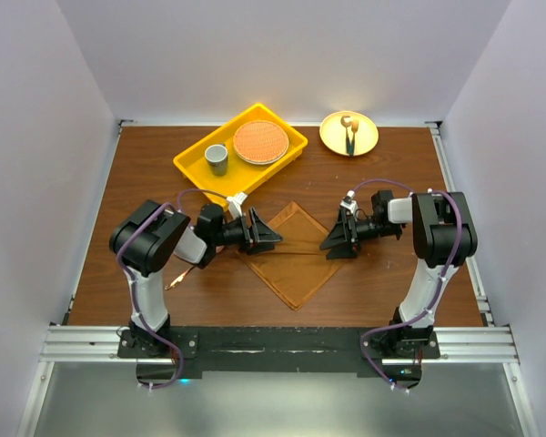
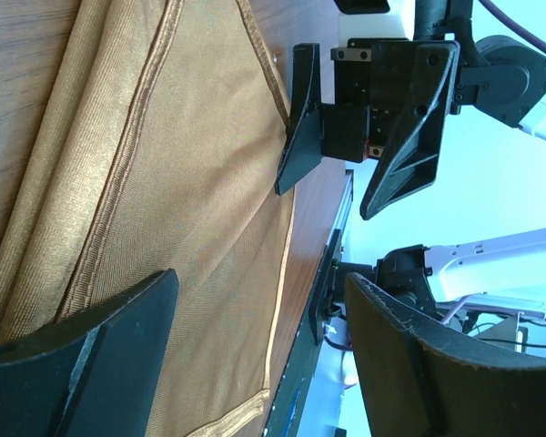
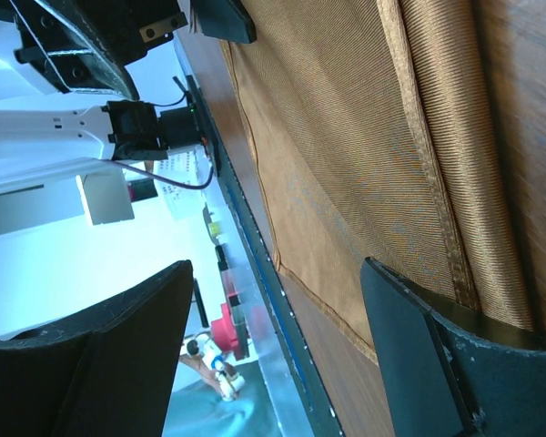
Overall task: Fold the napkin into a case and place the utensils inside
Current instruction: Smooth out the upper triangle-folded napkin at the center of the board.
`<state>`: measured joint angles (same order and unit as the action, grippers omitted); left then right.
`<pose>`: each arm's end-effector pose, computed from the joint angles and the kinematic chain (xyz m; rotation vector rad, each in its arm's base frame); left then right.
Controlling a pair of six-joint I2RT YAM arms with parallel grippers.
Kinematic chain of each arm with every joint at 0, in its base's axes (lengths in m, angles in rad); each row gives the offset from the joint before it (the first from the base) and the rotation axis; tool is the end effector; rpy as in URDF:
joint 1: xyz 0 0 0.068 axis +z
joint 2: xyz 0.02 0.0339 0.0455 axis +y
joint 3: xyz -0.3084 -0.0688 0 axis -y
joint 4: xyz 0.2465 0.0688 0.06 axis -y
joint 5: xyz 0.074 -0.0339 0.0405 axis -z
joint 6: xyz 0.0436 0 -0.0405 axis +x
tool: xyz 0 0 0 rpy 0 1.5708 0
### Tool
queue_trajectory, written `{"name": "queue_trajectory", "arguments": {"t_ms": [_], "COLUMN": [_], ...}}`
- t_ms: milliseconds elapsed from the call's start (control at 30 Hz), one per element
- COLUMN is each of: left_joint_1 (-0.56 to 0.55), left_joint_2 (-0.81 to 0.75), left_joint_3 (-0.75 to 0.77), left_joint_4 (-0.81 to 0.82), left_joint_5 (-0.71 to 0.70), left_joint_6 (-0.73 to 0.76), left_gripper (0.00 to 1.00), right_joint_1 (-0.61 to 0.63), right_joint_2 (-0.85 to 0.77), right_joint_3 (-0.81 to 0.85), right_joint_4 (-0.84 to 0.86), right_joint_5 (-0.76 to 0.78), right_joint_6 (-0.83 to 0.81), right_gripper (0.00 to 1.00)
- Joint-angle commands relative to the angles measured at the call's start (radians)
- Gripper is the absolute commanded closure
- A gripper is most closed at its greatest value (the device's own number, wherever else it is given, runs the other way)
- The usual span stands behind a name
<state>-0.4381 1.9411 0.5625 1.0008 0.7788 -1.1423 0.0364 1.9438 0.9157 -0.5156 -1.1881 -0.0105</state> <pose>0.2906 -0.1699 0.1318 -0.1840 2.2848 -1.7029 0.3118 0.0518 0.1303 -0.0846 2.5953 1.7541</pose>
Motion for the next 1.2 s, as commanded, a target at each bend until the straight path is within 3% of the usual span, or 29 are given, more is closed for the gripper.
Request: {"name": "queue_trajectory", "arguments": {"t_ms": [0,267,367,400,467,567,667,733,800,900,1167], "left_joint_1": [0.016,-0.031,-0.05,-0.057,-0.057,-0.059,-0.06,-0.067,-0.076,-0.079,-0.085], "left_joint_2": [0.027,-0.102,-0.207,-0.259,-0.297,-0.298,-0.236,-0.2,-0.134,-0.071,0.036], "left_joint_3": [-0.018,0.106,0.174,0.23,0.313,0.448,0.555,0.608,0.701,0.763,0.838], "left_joint_4": [-0.002,-0.06,-0.241,-0.401,-0.549,-0.859,-0.971,-0.999,-1.132,-1.166,-1.191], "left_joint_5": [0.003,0.134,0.139,0.116,0.062,-0.055,-0.142,-0.187,-0.243,-0.283,-0.308], "left_joint_6": [0.045,0.209,0.401,0.549,0.683,0.921,1.062,1.131,1.187,1.214,1.251], "left_gripper": [0.21,0.21,0.23,0.24,0.3,0.46,0.57,0.58,0.56,0.45,0.43], "right_joint_1": [-0.003,0.007,0.02,0.022,0.02,0.022,0.022,0.023,0.034,0.052,0.088], "right_joint_2": [0.027,-0.147,-0.23,-0.274,-0.302,-0.315,-0.26,-0.206,-0.169,-0.109,-0.057], "right_joint_3": [-0.025,0.009,0.057,0.074,0.129,0.184,0.23,0.264,0.296,0.328,0.29], "right_joint_4": [0.019,-0.017,-0.073,-0.086,-0.113,-0.094,-0.061,-0.037,-0.005,0.012,0.0], "right_joint_5": [0.156,0.098,0.087,0.087,0.116,0.234,0.349,0.413,0.446,0.496,0.544], "right_joint_6": [-0.031,0.047,0.067,0.072,0.07,0.038,0.017,0.017,0.017,-0.015,-0.092], "right_gripper": [0.22,0.34,0.42,0.43,0.48,0.54,0.6,0.61,0.56,0.5,0.5]}}
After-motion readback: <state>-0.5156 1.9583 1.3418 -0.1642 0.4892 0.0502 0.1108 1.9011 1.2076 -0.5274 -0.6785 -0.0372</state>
